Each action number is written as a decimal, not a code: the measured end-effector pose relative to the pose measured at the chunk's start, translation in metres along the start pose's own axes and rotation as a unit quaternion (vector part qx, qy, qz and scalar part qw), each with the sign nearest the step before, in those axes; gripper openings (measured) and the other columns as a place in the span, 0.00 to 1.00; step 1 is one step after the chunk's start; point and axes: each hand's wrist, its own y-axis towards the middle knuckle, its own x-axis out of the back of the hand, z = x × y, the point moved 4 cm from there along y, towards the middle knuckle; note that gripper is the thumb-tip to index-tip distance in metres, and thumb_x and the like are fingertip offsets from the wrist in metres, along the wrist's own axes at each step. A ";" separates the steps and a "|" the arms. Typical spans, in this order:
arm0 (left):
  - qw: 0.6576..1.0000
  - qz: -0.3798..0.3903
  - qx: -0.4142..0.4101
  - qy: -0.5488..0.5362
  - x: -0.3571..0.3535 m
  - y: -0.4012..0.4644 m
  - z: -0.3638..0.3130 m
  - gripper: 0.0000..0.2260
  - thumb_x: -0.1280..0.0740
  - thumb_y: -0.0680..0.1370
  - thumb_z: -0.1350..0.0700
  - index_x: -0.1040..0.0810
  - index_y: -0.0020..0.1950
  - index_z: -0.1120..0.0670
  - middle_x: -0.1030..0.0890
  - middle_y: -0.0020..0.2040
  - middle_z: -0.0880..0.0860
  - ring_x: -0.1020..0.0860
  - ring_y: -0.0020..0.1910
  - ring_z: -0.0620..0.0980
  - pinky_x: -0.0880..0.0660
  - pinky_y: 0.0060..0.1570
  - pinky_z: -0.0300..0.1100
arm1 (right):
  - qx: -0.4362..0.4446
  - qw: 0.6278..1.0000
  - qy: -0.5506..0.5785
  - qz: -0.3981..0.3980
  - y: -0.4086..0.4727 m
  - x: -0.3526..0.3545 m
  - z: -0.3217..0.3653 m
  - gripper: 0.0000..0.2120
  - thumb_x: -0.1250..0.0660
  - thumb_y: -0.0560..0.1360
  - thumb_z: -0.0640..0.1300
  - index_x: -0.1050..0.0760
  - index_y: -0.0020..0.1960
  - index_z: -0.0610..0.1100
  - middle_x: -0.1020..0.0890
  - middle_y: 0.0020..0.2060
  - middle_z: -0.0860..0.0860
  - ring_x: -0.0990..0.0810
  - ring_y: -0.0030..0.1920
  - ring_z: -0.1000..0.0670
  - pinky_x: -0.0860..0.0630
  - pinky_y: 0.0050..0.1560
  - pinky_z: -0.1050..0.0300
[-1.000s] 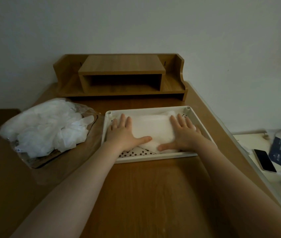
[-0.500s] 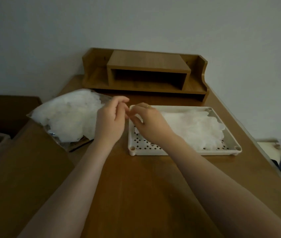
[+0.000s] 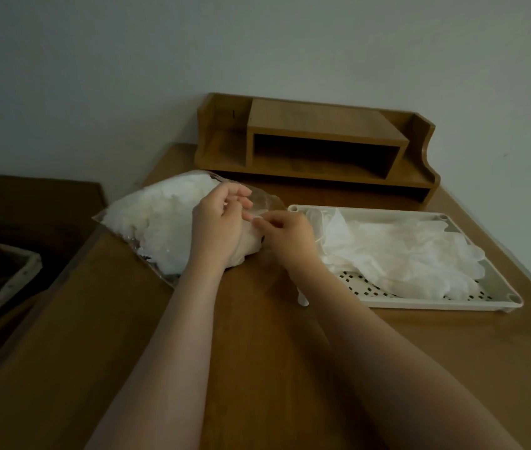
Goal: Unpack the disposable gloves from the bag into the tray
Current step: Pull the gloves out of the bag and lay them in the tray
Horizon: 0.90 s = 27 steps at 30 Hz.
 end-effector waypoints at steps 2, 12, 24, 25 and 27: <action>0.998 0.050 0.019 0.025 -0.002 0.001 0.003 0.10 0.42 0.80 0.58 0.21 0.51 0.50 0.21 0.46 0.44 0.22 0.48 0.43 0.27 0.46 0.33 | -0.036 0.995 0.082 -0.032 -0.005 0.008 -0.004 0.08 0.35 0.77 0.45 0.18 0.52 0.46 0.17 0.41 0.50 0.19 0.43 0.48 0.21 0.47 0.49; 0.941 0.127 -0.096 0.299 -0.014 -0.001 0.018 0.02 0.31 0.75 0.53 0.23 0.46 0.48 0.24 0.57 0.48 0.26 0.57 0.50 0.30 0.58 0.47 | -0.060 0.969 0.223 -0.087 -0.004 0.034 -0.001 0.12 0.43 0.80 0.42 0.25 0.42 0.46 0.22 0.38 0.48 0.23 0.41 0.50 0.25 0.42 0.57; 0.922 0.091 -0.070 0.369 -0.026 -0.008 0.028 0.13 0.33 0.76 0.50 0.25 0.60 0.50 0.33 0.69 0.50 0.33 0.66 0.53 0.35 0.67 0.49 | -0.145 0.844 0.506 -0.103 -0.001 0.060 -0.003 0.11 0.47 0.83 0.43 0.29 0.48 0.42 0.20 0.40 0.47 0.20 0.41 0.50 0.22 0.44 0.55; 0.904 0.098 -0.061 0.412 -0.027 -0.007 0.031 0.14 0.36 0.78 0.49 0.25 0.62 0.49 0.36 0.72 0.50 0.37 0.70 0.53 0.41 0.70 0.50 | -0.157 0.813 0.552 -0.103 -0.001 0.062 -0.002 0.10 0.46 0.83 0.43 0.28 0.49 0.41 0.20 0.40 0.47 0.19 0.40 0.50 0.21 0.44 0.56; 0.878 0.108 -0.030 0.465 -0.028 -0.005 0.037 0.15 0.40 0.79 0.48 0.25 0.64 0.50 0.40 0.75 0.50 0.42 0.73 0.52 0.48 0.73 0.49 | -0.159 0.746 0.639 -0.102 -0.001 0.068 0.002 0.10 0.45 0.82 0.44 0.28 0.54 0.39 0.19 0.40 0.46 0.18 0.38 0.51 0.19 0.41 0.58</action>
